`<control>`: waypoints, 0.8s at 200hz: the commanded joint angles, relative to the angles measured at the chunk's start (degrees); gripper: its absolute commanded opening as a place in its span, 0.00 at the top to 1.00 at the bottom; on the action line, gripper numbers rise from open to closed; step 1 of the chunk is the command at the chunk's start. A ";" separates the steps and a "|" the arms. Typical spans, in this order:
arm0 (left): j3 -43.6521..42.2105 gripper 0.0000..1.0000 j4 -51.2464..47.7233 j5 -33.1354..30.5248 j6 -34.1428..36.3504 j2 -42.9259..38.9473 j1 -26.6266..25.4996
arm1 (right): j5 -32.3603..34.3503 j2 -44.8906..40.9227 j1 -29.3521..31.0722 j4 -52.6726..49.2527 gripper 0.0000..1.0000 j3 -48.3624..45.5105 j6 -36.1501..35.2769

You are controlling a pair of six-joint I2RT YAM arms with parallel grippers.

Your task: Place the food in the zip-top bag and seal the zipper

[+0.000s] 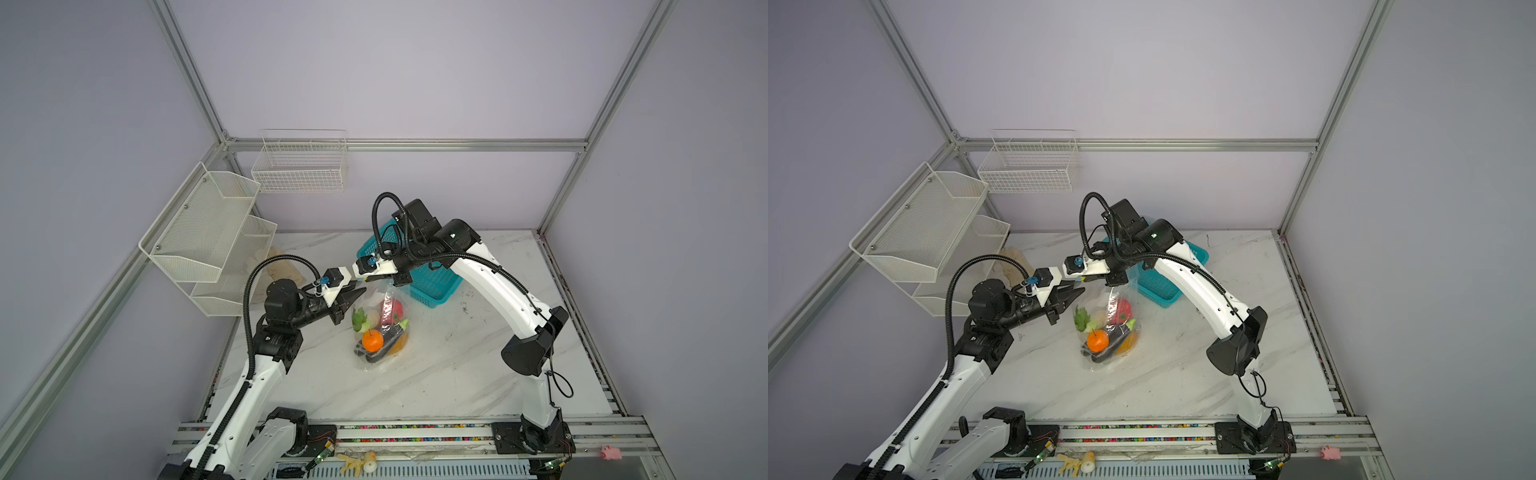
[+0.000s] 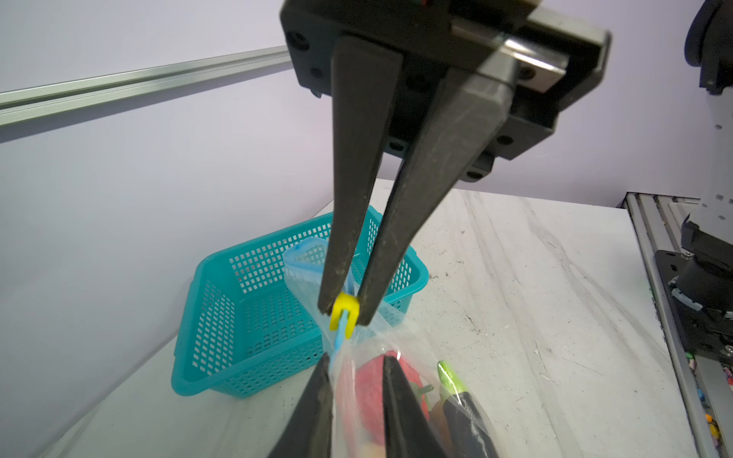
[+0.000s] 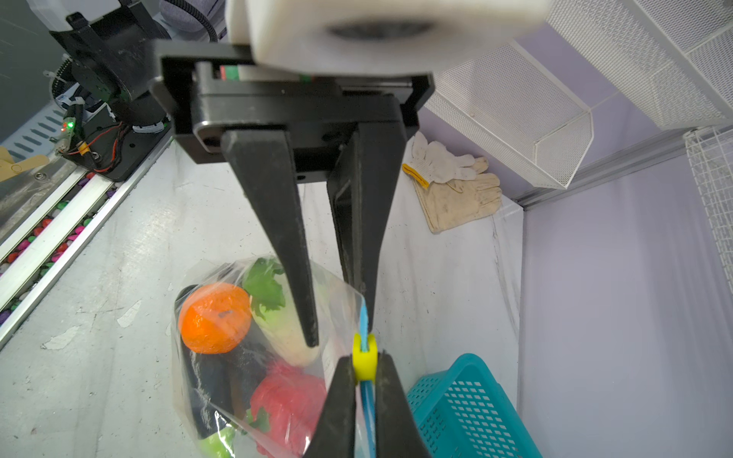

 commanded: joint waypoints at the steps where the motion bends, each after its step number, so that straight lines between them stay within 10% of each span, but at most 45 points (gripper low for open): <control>1: 6.04 0.80 2.61 0.85 0.76 0.08 -0.56 | -1.88 0.25 -0.12 -1.15 0.94 1.75 -0.97; 61: 6.79 1.00 3.60 -0.37 0.47 1.06 -1.39 | -1.82 0.60 -0.17 -1.62 0.95 1.81 -1.01; 160: 3.29 1.00 6.92 -7.08 -2.07 -3.52 -1.70 | 2.48 1.34 -1.06 -1.61 0.96 2.15 0.70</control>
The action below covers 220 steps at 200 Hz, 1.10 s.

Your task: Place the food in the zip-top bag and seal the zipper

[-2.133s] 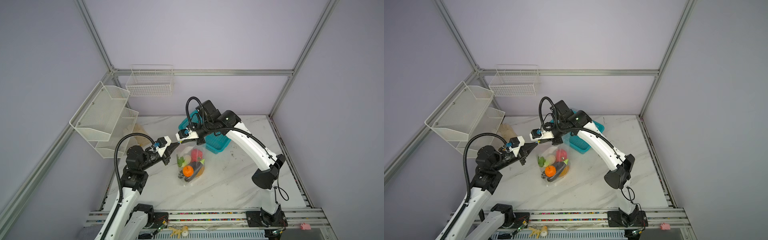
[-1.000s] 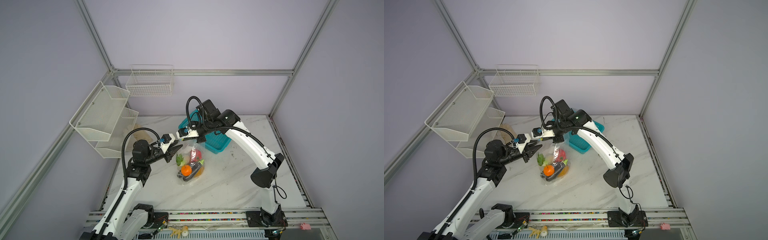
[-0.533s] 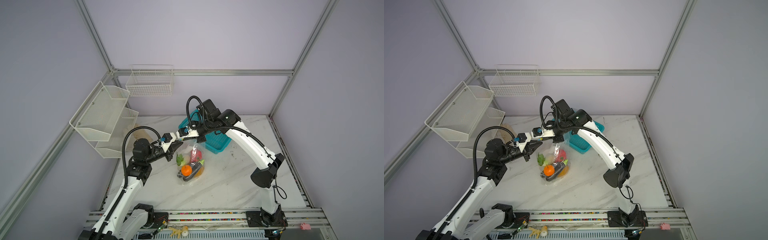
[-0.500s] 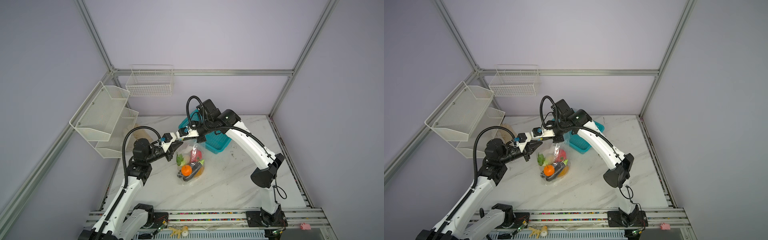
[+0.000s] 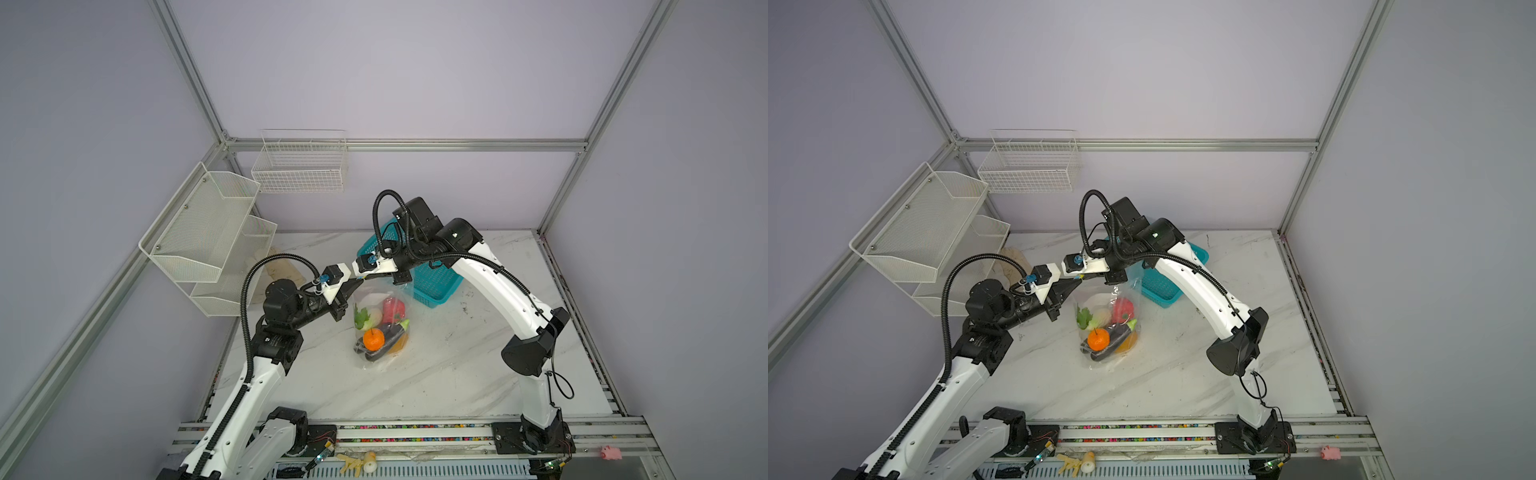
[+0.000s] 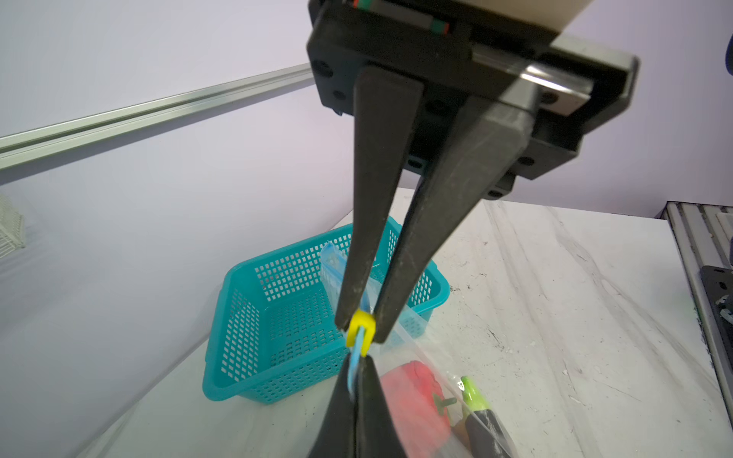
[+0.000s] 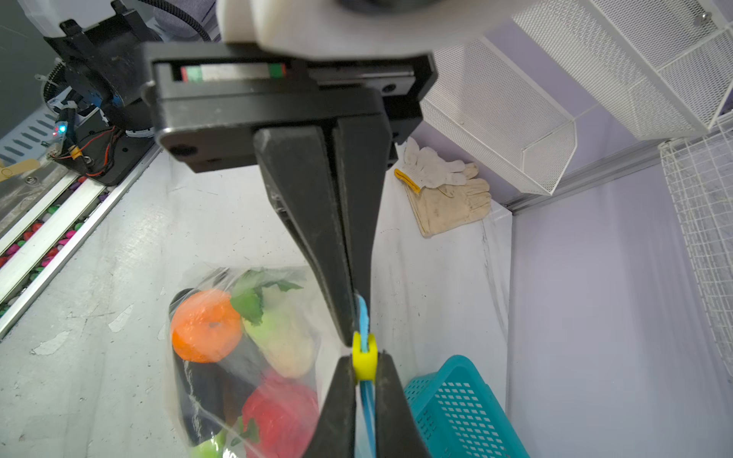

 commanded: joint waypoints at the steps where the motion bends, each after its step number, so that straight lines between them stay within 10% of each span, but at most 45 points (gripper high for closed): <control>1: 2.35 1.00 5.44 -1.61 -1.32 -2.08 -0.24 | 2.20 1.32 -1.03 -1.87 0.96 0.85 0.40; 157: 3.98 1.00 3.22 0.92 -0.63 0.52 -0.24 | 1.71 0.51 -4.54 -2.32 0.94 -0.31 0.62; 173: 5.96 0.72 2.54 1.60 -0.73 1.81 -0.24 | 0.61 0.19 -4.56 -2.95 0.94 -0.23 0.04; 220: 11.33 0.62 4.97 5.33 -0.55 5.97 -0.24 | -1.35 -0.25 -4.50 -4.21 0.94 -0.11 -0.98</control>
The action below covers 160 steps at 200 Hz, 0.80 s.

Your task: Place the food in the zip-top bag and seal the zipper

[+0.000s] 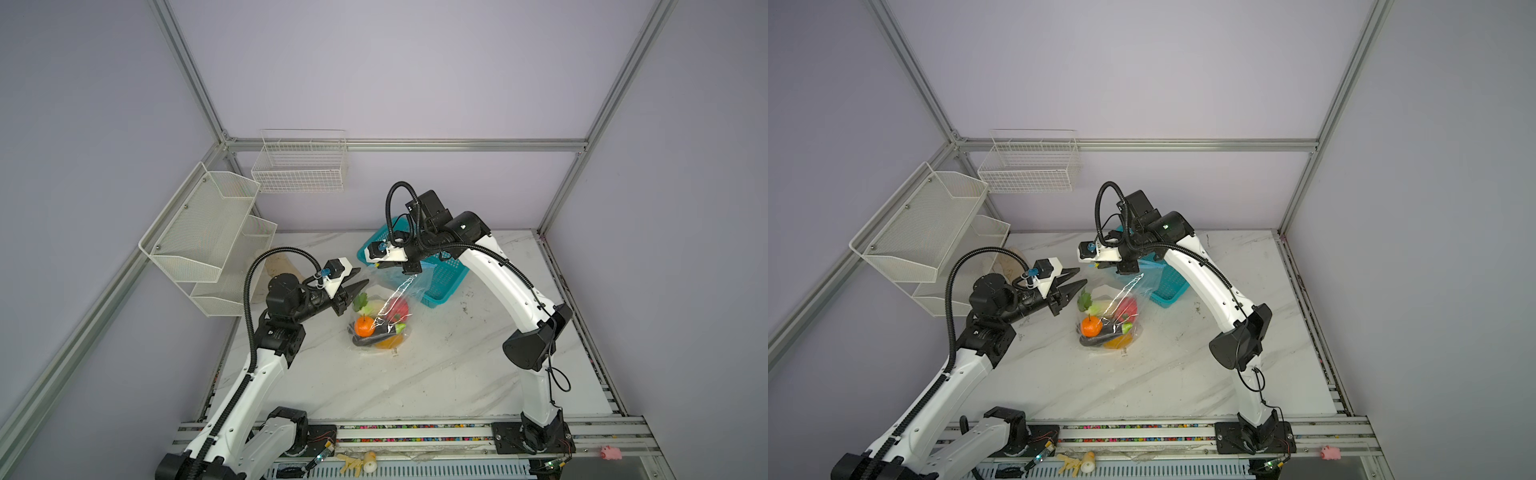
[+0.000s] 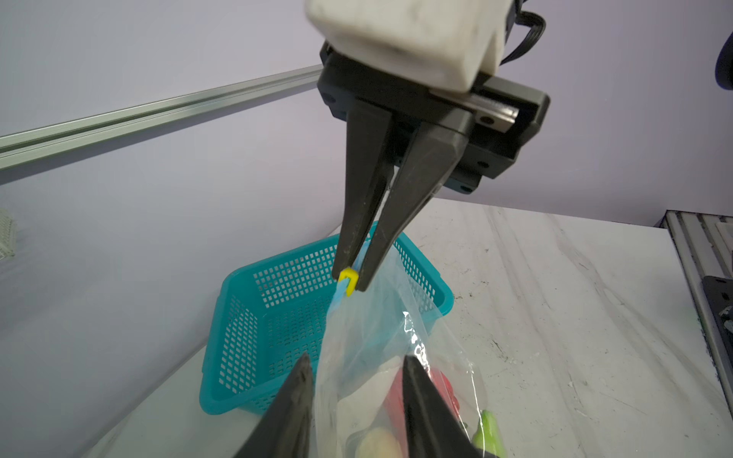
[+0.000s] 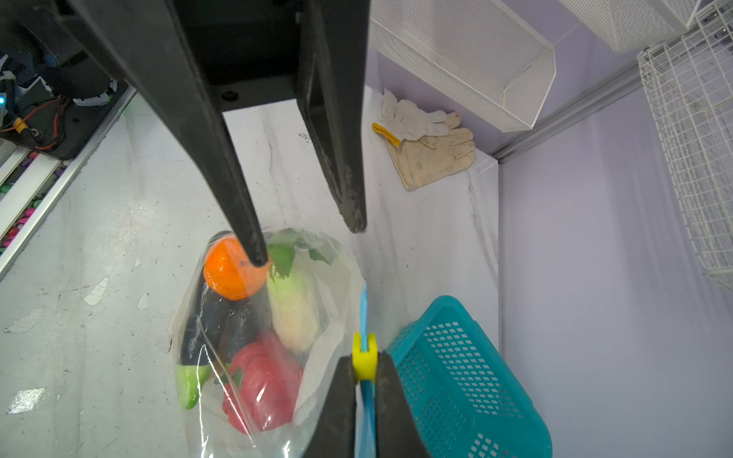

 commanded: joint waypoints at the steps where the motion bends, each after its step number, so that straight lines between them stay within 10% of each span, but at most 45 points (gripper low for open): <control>1: 8.46 0.62 2.58 3.68 0.35 1.14 -0.08 | -2.86 -0.79 0.19 -3.08 0.94 -0.10 -1.60; 160: 10.55 0.74 3.54 9.62 -0.07 6.67 -0.26 | -4.29 -1.38 0.31 -3.48 0.94 -0.14 -2.03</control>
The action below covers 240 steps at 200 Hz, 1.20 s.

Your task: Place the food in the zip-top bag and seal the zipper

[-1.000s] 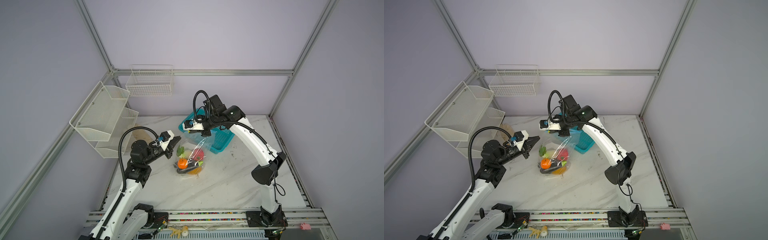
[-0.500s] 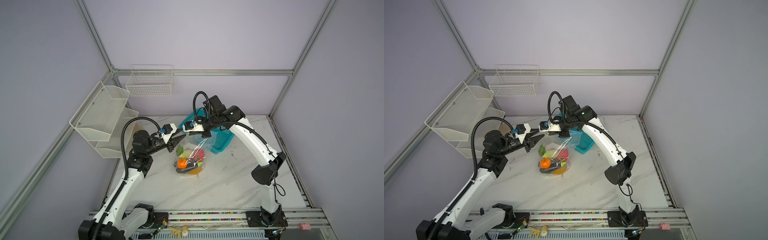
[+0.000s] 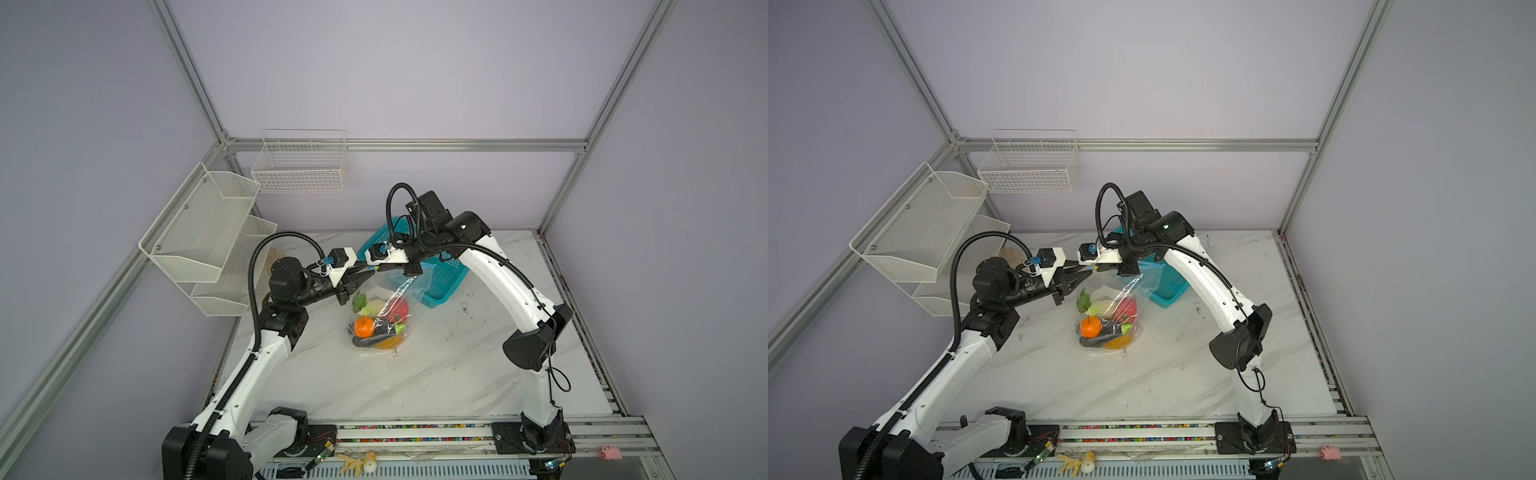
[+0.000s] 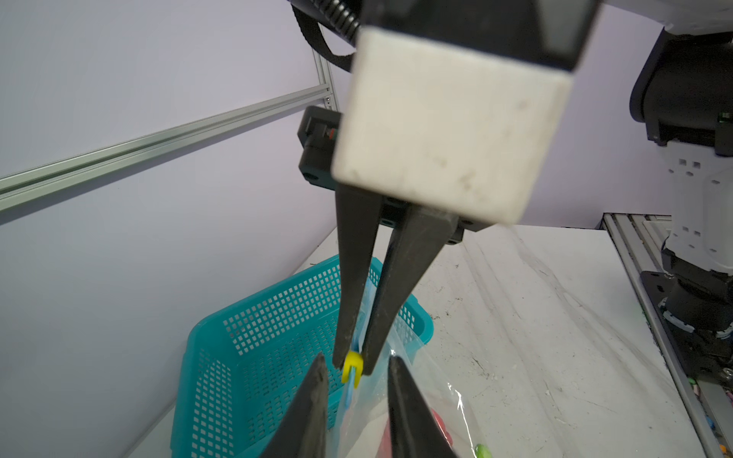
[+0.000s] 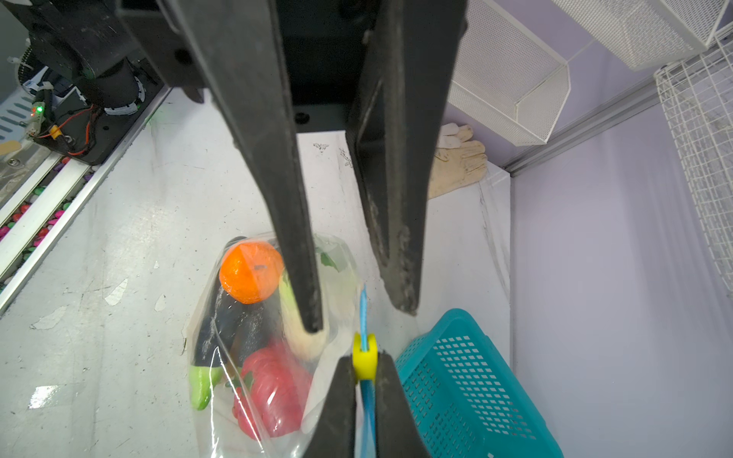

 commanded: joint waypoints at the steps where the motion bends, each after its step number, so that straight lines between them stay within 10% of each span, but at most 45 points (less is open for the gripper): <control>1: 4.87 0.74 1.71 1.29 -0.10 0.38 -0.26 | -1.89 -1.35 0.30 -2.32 0.94 -0.10 -0.91; 161: 4.96 1.00 1.23 0.38 -0.22 1.93 -0.68 | -2.07 -1.51 0.28 -1.98 0.95 -0.10 -0.74; 240: 1.42 1.00 -3.69 -11.79 4.08 -4.29 -1.31 | 1.59 -1.06 0.14 -1.53 0.94 -0.10 1.17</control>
